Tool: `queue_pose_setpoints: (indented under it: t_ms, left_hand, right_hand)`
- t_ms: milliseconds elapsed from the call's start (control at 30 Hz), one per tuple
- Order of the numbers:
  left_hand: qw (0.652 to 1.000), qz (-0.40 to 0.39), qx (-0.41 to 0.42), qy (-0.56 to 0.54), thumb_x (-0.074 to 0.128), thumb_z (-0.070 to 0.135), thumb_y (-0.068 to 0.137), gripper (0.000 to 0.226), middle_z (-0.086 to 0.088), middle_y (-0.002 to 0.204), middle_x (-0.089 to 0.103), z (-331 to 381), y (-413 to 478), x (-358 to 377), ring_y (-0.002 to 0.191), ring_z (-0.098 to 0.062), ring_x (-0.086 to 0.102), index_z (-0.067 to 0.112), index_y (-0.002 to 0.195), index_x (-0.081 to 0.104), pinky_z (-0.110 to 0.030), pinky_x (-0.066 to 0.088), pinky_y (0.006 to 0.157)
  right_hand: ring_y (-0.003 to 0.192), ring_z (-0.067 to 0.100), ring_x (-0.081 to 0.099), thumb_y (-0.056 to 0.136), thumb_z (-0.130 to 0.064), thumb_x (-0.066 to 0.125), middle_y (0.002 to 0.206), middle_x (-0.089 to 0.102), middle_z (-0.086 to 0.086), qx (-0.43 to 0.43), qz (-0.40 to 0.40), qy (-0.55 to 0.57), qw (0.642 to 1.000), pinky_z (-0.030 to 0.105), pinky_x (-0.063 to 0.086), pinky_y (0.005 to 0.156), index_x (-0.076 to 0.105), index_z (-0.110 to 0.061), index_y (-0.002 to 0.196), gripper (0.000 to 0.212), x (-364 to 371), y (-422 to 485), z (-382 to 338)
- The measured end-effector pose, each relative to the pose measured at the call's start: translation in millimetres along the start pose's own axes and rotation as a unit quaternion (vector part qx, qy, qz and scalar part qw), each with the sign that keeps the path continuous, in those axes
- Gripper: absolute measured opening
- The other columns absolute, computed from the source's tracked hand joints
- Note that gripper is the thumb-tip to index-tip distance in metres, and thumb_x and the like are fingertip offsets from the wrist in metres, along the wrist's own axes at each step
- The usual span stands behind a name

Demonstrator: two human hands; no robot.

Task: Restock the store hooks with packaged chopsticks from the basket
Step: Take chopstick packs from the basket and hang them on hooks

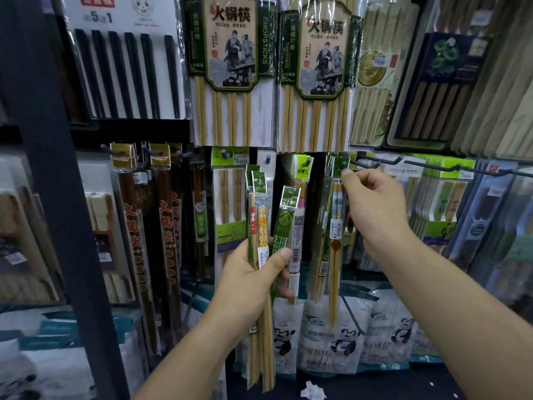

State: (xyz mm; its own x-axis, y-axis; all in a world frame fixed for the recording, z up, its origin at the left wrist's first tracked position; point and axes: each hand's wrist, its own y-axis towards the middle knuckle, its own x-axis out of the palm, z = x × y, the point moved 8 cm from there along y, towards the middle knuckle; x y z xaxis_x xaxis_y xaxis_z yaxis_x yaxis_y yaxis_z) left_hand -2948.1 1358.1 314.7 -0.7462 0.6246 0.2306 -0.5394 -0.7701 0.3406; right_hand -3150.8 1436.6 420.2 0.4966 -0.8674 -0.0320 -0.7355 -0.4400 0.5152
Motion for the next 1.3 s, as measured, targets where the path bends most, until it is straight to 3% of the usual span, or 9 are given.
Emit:
queue_pose_setpoints:
  t_ms: [200, 333, 467, 633, 767, 867, 967, 1100, 1300]
  left_hand:
    - [1.000, 0.002, -0.003, 0.001, 0.073, 0.022, 0.092, 0.015, 0.003, 0.068, 0.064, -3, 2, 0, 0.066, -0.016, 0.068, 0.017, 0.104, 0.065, -0.038, 0.063, 0.064]
    - [1.000, -0.015, 0.002, -0.001, 0.074, 0.021, 0.091, 0.009, 0.003, 0.073, 0.065, -2, 1, 6, 0.071, -0.013, 0.068, 0.029, 0.090, 0.071, -0.041, 0.064, 0.066]
    - [0.999, -0.035, -0.003, -0.023, 0.077, 0.031, 0.078, 0.013, -0.002, 0.082, 0.067, -3, -2, 14, 0.077, -0.018, 0.067, 0.030, 0.090, 0.072, -0.045, 0.064, 0.069]
    - [1.000, -0.008, 0.006, -0.008, 0.074, 0.040, 0.076, 0.010, -0.007, 0.085, 0.072, -2, -1, 9, 0.085, -0.022, 0.074, 0.033, 0.082, 0.069, -0.038, 0.063, 0.074]
    - [0.993, 0.034, 0.017, 0.114, 0.066, 0.062, 0.074, 0.037, 0.002, 0.081, 0.070, -1, 1, -5, 0.076, -0.006, 0.067, 0.028, 0.092, 0.065, -0.016, 0.054, 0.070]
    - [0.998, 0.018, -0.004, 0.064, 0.065, 0.050, 0.084, 0.040, 0.001, 0.062, 0.060, -3, 1, -1, 0.056, -0.013, 0.058, 0.012, 0.095, 0.059, -0.025, 0.055, 0.057]
    - [0.999, -0.002, -0.020, 0.035, 0.066, 0.043, 0.091, 0.032, 0.001, 0.053, 0.047, -2, 1, 3, 0.047, -0.015, 0.046, 0.013, 0.093, 0.053, -0.029, 0.047, 0.048]
    - [0.999, -0.022, -0.043, -0.006, 0.069, 0.053, 0.081, 0.046, 0.005, 0.061, 0.042, -3, -2, 8, 0.046, -0.011, 0.036, 0.014, 0.096, 0.050, -0.025, 0.033, 0.043]
    - [0.996, -0.031, -0.070, -0.055, 0.049, 0.029, 0.106, 0.014, 0.004, 0.075, 0.056, -9, -1, 11, 0.052, -0.011, 0.044, 0.016, 0.101, 0.046, -0.025, 0.036, 0.045]
  right_hand:
    - [0.053, -0.001, 0.047, 0.096, -0.033, 0.066, 0.065, 0.054, -0.008, -0.023, 0.019, -0.025, 0.999, 0.027, 0.042, 0.062, 0.061, -0.018, 0.080, 0.023, -3, -17, -6]
    - [0.066, -0.002, 0.062, 0.096, -0.036, 0.065, 0.076, 0.071, -0.007, -0.029, -0.106, 0.021, 0.994, 0.016, 0.049, 0.060, 0.072, -0.029, 0.082, 0.017, 22, -51, -16]
    - [0.061, 0.001, 0.057, 0.096, -0.031, 0.067, 0.071, 0.067, 0.001, -0.045, -0.161, 0.017, 0.986, 0.013, 0.046, 0.056, 0.073, -0.026, 0.079, 0.018, 38, -70, -18]
    - [0.058, 0.000, 0.058, 0.099, -0.024, 0.064, 0.062, 0.064, -0.009, -0.022, -0.115, 0.045, 0.992, 0.013, 0.045, 0.053, 0.071, -0.022, 0.081, 0.019, 28, -58, -16]
    - [0.059, 0.001, 0.057, 0.101, -0.026, 0.060, 0.061, 0.063, -0.012, -0.007, -0.061, 0.063, 0.996, 0.020, 0.047, 0.059, 0.070, -0.026, 0.080, 0.023, 8, -37, -18]
    - [0.060, 0.006, 0.053, 0.101, -0.027, 0.061, 0.056, 0.056, -0.014, 0.011, -0.030, 0.082, 0.996, 0.030, 0.045, 0.064, 0.068, -0.026, 0.074, 0.028, -1, -22, -16]
    - [0.059, 0.007, 0.049, 0.100, -0.029, 0.063, 0.056, 0.052, -0.013, 0.017, -0.024, 0.073, 0.997, 0.030, 0.045, 0.068, 0.068, -0.025, 0.071, 0.030, -3, -14, -11]
    - [0.057, 0.008, 0.045, 0.100, -0.030, 0.063, 0.058, 0.049, -0.007, 0.021, -0.021, 0.057, 0.998, 0.026, 0.045, 0.067, 0.067, -0.022, 0.074, 0.028, -2, -9, -8]
    - [0.066, 0.014, 0.044, 0.100, -0.030, 0.063, 0.073, 0.047, 0.007, 0.011, -0.011, 0.032, 0.999, 0.027, 0.046, 0.073, 0.067, -0.011, 0.079, 0.028, -1, -6, -9]
